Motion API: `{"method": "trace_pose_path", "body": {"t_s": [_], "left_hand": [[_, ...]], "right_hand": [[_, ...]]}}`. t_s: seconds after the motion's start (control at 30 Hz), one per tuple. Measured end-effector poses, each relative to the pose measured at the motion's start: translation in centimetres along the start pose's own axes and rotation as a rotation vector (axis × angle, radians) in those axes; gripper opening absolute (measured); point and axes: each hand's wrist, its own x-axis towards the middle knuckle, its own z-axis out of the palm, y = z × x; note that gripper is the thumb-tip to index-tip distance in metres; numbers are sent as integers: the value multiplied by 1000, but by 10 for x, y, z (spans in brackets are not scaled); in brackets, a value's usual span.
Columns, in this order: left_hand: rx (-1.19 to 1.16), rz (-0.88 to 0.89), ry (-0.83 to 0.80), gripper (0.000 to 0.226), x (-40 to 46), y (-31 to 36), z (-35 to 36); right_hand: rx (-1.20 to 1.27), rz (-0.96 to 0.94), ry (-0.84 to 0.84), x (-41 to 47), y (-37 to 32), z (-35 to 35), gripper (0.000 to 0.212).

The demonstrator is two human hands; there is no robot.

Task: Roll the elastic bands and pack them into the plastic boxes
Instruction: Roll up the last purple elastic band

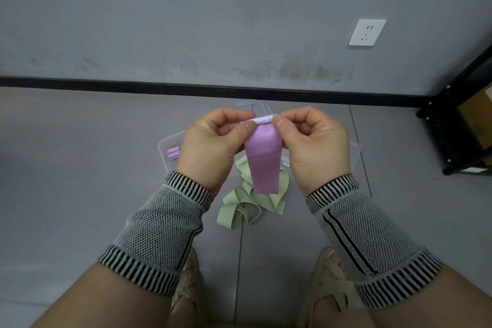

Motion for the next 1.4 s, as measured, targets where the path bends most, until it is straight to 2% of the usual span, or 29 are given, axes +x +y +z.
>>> {"method": "trace_pose_path", "body": {"t_s": [0.2,0.37,0.5,0.6,0.77,0.97,1.1,1.2,1.4], "left_hand": [[3,-19,-11,15,1,0,-2],[89,16,6,17,1,0,-4],[132,40,-13,18,1,-1,-3],[96,15,-9,19,1,-1,-2],[-61,-154,-28,14,2,1,-1],[-93,-148,-53,14,2,2,-2],[-30,-87,-27,16,2,0,-4],[3,-67,-17,18,3,0,-6],[-18,-121,-33,17,1,1,-2]], "right_hand": [[-8,-12,-62,1,0,-2,14],[72,61,-147,1,-1,-4,12],[35,60,-206,3,0,-5,9],[28,38,-208,5,2,-6,14],[49,45,-183,9,7,-8,22],[70,20,-189,10,8,-6,24],[68,5,-216,11,10,-6,26],[81,29,-252,10,9,-7,19],[18,31,-233,10,10,-7,18]]}}
